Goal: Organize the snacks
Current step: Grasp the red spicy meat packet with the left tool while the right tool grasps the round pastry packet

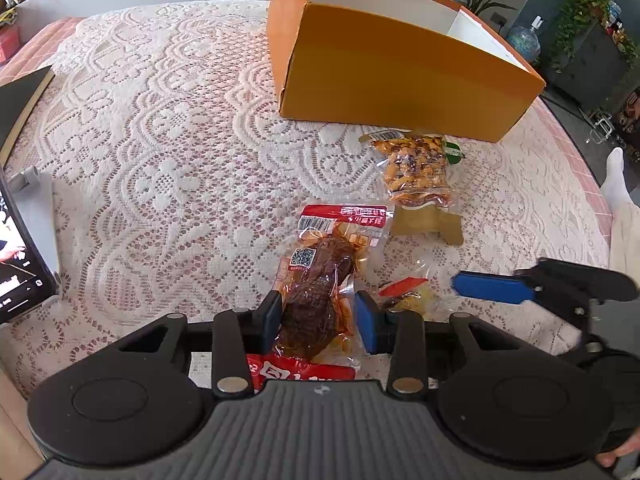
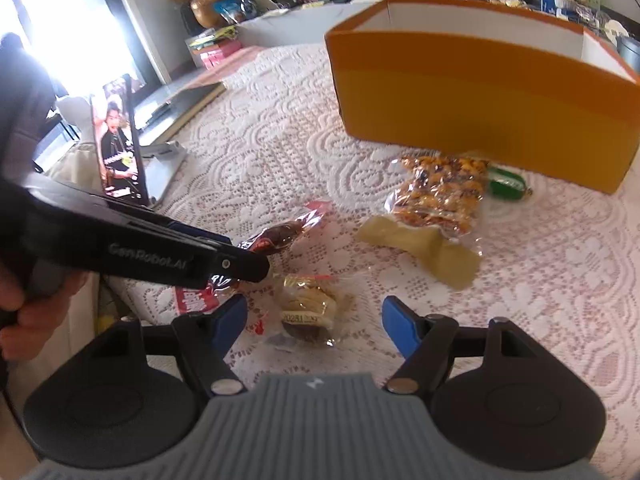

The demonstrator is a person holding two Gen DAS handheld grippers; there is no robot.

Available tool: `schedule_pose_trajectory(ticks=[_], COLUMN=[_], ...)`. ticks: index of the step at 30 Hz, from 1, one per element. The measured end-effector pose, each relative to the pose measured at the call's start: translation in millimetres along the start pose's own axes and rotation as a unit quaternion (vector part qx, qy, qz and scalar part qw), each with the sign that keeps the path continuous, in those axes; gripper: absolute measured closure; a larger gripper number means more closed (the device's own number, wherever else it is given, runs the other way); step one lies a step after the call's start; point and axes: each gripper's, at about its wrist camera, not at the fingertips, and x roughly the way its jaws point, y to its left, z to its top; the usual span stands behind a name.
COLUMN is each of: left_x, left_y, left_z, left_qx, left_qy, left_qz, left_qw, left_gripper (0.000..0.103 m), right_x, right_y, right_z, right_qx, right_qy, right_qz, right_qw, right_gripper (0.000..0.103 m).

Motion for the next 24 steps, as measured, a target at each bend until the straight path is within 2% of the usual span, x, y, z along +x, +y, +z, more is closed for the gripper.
schedule_pose_trajectory(ticks=[1,3,4,5,7,11,17,20,24], left_x=[0,1,2,3,2,0,2,2,0], left_y=[0,-2,-3,-4,-6,-9,-25,-19,-5], left_z=[0,1,1,2,2,6,7,7,6], left_qx=[-0.001,-0.001,-0.001,0.001,-0.001,-0.02,-0.01,-0.031,-0.081], left_qy=[0.0,0.002,0.002,0.002,0.001,-0.003,0.0,0.006,0.008], left_qz=[-0.004,-0.006,-0.004,-0.002,-0.009,-0.048,-0.076,-0.092,-0.127], left_qw=[1.0,1.0,1.0,1.0,1.0,0.9986,0.9971,0.9952,0.9886], left_gripper=[0.059,0.06,0.06,0.06,0.06,0.06,0.061,0.062,0.062], right_x=[4,10,12,13,11,-7,-15,-14,-9], right_y=[1,2,3,3,3,-7,-28,-29,-22], right_z=[0,0,-1,-2,-3,-3,-4,-4,-6], right_qx=[0.0,0.0,-0.001,-0.002,-0.004,-0.007,0.015,0.016,-0.003], right_qy=[0.003,0.009,0.01,0.013,0.008,-0.014,-0.015,-0.021,-0.03], right_qz=[-0.003,-0.006,-0.006,-0.002,-0.008,-0.029,-0.052,-0.048,-0.046], right_qw=[1.0,1.0,1.0,1.0,1.0,0.999,0.998,0.999,0.998], right_gripper=[0.031,0.043,0.053,0.056,0.058,0.059,0.059,0.059,0.059])
